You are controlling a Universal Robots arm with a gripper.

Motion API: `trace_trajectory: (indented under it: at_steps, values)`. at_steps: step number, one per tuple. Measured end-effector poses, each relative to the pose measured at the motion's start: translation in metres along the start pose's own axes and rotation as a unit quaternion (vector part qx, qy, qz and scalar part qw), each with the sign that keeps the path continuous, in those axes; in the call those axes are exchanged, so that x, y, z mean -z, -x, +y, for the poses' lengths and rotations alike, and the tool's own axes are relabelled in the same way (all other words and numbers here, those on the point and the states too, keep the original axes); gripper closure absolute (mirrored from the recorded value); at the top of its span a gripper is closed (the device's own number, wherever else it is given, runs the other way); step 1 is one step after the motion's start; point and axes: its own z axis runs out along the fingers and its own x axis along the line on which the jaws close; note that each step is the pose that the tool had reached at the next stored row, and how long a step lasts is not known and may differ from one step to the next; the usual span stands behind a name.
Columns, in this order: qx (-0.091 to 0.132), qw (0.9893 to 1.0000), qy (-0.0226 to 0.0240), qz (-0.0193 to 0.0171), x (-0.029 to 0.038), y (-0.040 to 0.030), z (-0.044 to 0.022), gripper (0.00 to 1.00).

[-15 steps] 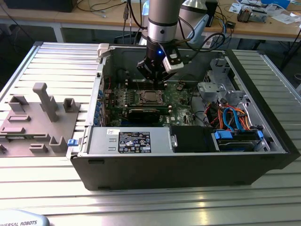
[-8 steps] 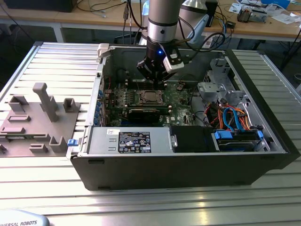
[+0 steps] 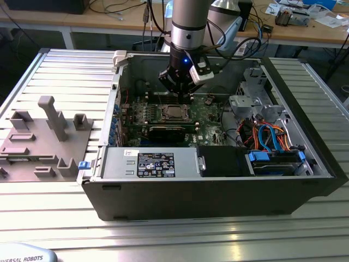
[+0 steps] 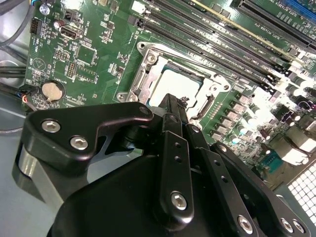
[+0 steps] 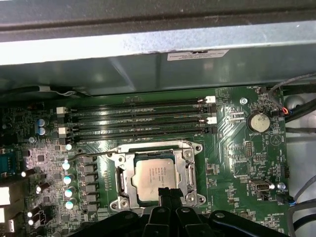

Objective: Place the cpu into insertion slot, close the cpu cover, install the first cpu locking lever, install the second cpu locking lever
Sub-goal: 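Install the first cpu locking lever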

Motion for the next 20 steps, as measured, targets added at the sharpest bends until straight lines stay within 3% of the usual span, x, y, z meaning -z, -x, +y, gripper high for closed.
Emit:
trace_trajectory:
  at_steps: [20]
  values:
    - [0.016, 0.9999, 0.0001, -0.0003, 0.0000, 0.0000, 0.0000, 0.89]
